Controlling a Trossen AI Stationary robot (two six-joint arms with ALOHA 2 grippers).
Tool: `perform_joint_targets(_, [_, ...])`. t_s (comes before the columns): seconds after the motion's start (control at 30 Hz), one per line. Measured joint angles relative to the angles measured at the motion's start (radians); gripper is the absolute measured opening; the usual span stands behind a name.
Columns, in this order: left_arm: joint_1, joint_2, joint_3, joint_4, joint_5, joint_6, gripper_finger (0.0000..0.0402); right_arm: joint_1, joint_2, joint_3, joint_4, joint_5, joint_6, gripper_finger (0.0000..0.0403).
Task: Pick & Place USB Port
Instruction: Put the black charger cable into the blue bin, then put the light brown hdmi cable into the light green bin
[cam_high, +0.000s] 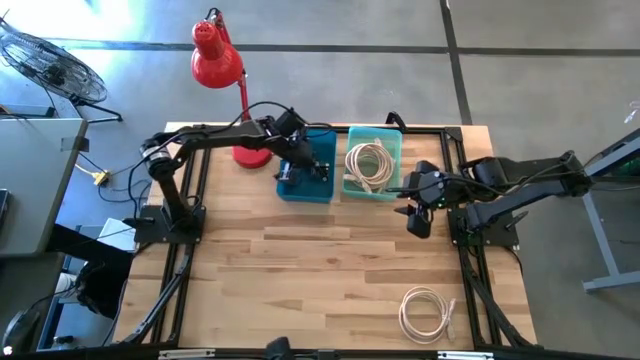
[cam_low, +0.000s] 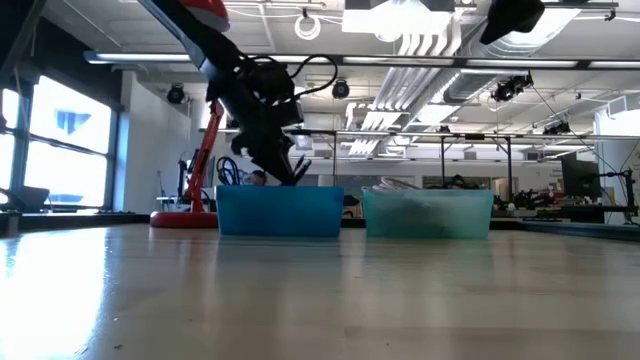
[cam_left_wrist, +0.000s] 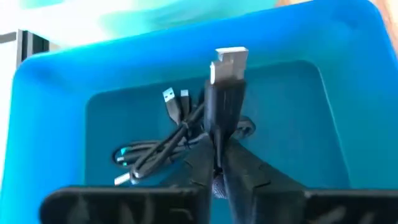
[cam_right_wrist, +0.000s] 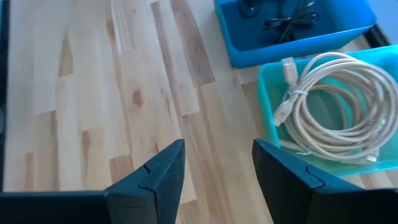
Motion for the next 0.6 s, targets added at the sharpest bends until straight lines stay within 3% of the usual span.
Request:
perform_joint_targets(0.33, [-0.013, -0.012, 0.001, 0.052, -0.033, 0.026, 0.0128, 0.0, 0.0, 0.0, 0.0, 0.041, 0.03, 0.0181])
perform_joint_targets(0.6, [-0.055, -0.076, 0.061, -0.035, -0.046, 0.018, 0.0192, 0.0, 0.0, -0.007, -0.012, 0.002, 0.054, 0.0181])
